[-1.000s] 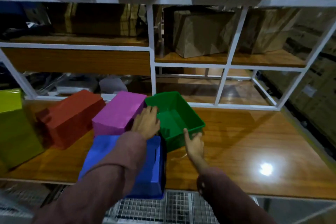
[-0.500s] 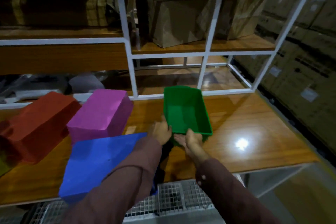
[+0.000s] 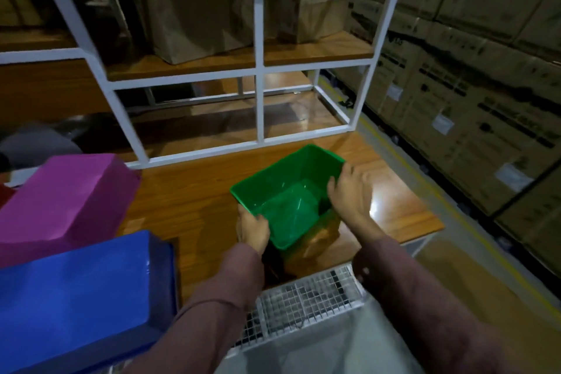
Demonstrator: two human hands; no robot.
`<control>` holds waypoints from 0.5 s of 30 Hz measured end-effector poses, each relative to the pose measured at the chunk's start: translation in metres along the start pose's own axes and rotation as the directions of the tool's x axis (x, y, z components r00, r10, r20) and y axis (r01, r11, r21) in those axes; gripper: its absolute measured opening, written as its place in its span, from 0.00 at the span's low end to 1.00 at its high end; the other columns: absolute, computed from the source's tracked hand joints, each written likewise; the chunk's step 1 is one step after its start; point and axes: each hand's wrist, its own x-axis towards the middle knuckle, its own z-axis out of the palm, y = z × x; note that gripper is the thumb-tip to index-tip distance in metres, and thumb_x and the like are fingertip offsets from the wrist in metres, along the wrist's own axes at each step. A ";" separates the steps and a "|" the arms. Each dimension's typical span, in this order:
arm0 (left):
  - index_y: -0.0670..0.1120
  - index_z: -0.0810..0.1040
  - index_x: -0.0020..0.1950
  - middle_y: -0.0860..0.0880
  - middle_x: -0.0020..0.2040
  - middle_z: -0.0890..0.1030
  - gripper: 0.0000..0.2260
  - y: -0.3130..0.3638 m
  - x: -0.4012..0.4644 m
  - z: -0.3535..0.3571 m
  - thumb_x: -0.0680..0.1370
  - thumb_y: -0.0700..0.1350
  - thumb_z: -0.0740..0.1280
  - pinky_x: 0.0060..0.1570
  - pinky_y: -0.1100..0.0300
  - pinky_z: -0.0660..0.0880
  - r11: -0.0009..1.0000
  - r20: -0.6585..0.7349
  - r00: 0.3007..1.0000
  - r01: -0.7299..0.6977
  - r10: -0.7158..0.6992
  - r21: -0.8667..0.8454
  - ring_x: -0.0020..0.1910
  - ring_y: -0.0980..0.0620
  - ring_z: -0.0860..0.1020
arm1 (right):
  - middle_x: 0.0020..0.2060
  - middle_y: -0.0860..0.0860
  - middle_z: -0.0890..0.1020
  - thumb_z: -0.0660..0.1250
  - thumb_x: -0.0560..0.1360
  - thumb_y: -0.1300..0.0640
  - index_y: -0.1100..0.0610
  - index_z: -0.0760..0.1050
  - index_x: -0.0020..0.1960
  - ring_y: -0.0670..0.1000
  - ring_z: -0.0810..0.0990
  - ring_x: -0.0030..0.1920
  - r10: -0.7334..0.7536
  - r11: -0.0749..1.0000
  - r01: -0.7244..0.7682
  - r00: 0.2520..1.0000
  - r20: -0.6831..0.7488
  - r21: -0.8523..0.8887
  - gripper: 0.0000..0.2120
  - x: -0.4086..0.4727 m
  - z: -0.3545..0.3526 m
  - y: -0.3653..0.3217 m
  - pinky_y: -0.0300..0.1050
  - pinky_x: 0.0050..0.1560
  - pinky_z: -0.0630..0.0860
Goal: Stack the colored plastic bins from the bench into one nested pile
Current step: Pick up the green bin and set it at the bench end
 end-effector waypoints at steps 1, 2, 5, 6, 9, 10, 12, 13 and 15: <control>0.46 0.65 0.80 0.37 0.68 0.81 0.24 0.001 0.005 0.009 0.83 0.41 0.63 0.62 0.50 0.76 1.000 -0.023 1.000 -0.010 0.011 0.014 0.66 0.34 0.79 | 0.58 0.63 0.81 0.66 0.79 0.54 0.60 0.75 0.62 0.66 0.79 0.58 0.002 0.994 -0.006 0.999 -0.036 -0.106 0.15 0.020 -0.002 0.026 0.60 0.57 0.76; 0.47 0.64 0.82 0.37 0.69 0.81 0.25 0.003 0.009 0.016 0.84 0.43 0.61 0.64 0.48 0.77 1.000 -0.050 0.999 -0.011 0.013 0.029 0.66 0.33 0.79 | 0.61 0.64 0.80 0.65 0.79 0.56 0.60 0.75 0.65 0.68 0.77 0.61 0.019 0.988 -0.020 1.000 -0.005 -0.154 0.16 0.039 -0.004 0.052 0.62 0.60 0.75; 0.55 0.62 0.84 0.41 0.73 0.79 0.25 0.006 0.019 0.041 0.86 0.53 0.59 0.69 0.40 0.75 0.997 -0.086 0.995 -0.050 0.055 0.055 0.70 0.32 0.77 | 0.68 0.63 0.79 0.56 0.84 0.53 0.53 0.68 0.78 0.68 0.78 0.66 -0.001 0.995 0.027 0.963 0.268 -0.094 0.23 0.081 0.000 0.125 0.61 0.62 0.77; 0.58 0.61 0.83 0.43 0.74 0.78 0.25 0.007 0.022 0.050 0.85 0.58 0.58 0.71 0.38 0.73 0.996 -0.074 0.994 -0.071 0.074 0.054 0.72 0.32 0.75 | 0.68 0.62 0.80 0.53 0.85 0.50 0.49 0.66 0.79 0.67 0.80 0.65 -0.022 0.998 0.043 0.941 0.338 -0.053 0.23 0.089 0.001 0.144 0.59 0.60 0.78; 0.71 0.63 0.78 0.47 0.73 0.80 0.28 -0.015 0.065 0.081 0.78 0.73 0.59 0.69 0.32 0.74 0.997 -0.047 0.996 -0.079 0.080 0.025 0.70 0.36 0.78 | 0.65 0.61 0.83 0.51 0.83 0.49 0.47 0.67 0.78 0.67 0.82 0.63 -0.071 0.994 0.039 0.937 0.342 0.098 0.24 0.109 0.006 0.180 0.60 0.59 0.80; 0.73 0.63 0.77 0.48 0.71 0.81 0.30 -0.017 0.073 0.092 0.75 0.76 0.59 0.67 0.32 0.75 0.997 -0.054 0.996 -0.070 0.072 0.042 0.68 0.37 0.80 | 0.65 0.62 0.83 0.51 0.82 0.51 0.47 0.67 0.78 0.67 0.82 0.64 -0.063 0.989 0.015 0.942 0.328 0.145 0.25 0.116 0.007 0.188 0.61 0.61 0.80; 0.68 0.64 0.79 0.46 0.69 0.83 0.30 0.007 0.057 0.113 0.77 0.73 0.59 0.64 0.35 0.78 0.995 -0.056 0.995 -0.081 0.084 0.062 0.64 0.37 0.82 | 0.63 0.64 0.83 0.52 0.82 0.55 0.48 0.65 0.81 0.69 0.82 0.63 -0.039 0.982 -0.025 0.943 0.330 0.189 0.27 0.129 0.008 0.210 0.61 0.62 0.79; 0.64 0.65 0.81 0.45 0.69 0.83 0.29 0.022 0.046 0.126 0.80 0.69 0.59 0.63 0.37 0.80 0.993 -0.049 0.994 -0.095 0.098 0.075 0.63 0.37 0.82 | 0.63 0.65 0.83 0.53 0.83 0.57 0.49 0.64 0.82 0.70 0.82 0.62 -0.022 0.979 -0.047 0.942 0.335 0.199 0.28 0.134 0.006 0.222 0.61 0.62 0.79; 0.61 0.63 0.82 0.44 0.70 0.82 0.29 0.056 0.019 0.150 0.82 0.68 0.58 0.64 0.38 0.79 0.987 -0.058 0.988 -0.136 0.142 0.088 0.65 0.36 0.81 | 0.64 0.65 0.83 0.53 0.83 0.59 0.51 0.65 0.82 0.69 0.82 0.62 0.021 0.969 -0.100 0.944 0.330 0.224 0.27 0.144 -0.005 0.245 0.58 0.61 0.78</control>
